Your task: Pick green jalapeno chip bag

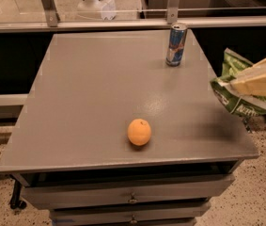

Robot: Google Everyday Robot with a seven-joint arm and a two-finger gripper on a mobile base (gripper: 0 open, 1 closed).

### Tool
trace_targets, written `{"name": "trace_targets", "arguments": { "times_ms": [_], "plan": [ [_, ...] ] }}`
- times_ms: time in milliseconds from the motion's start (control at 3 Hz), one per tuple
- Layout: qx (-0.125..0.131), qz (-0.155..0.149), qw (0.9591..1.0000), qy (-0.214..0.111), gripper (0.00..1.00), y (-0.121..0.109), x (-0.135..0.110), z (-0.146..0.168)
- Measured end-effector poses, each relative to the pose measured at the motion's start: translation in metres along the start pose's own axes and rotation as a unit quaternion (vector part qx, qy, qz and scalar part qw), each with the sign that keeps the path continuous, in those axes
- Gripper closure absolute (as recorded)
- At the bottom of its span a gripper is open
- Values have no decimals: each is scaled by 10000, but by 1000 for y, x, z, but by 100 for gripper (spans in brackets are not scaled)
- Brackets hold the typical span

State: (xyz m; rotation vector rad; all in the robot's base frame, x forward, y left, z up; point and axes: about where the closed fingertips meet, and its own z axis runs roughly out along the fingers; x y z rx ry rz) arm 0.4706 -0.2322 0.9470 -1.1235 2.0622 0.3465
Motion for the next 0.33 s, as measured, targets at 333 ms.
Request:
{"name": "trace_targets", "arguments": {
  "times_ms": [333],
  "plan": [
    [52,-2,10000,-32,100,-2,-2,-4]
  ]
}}
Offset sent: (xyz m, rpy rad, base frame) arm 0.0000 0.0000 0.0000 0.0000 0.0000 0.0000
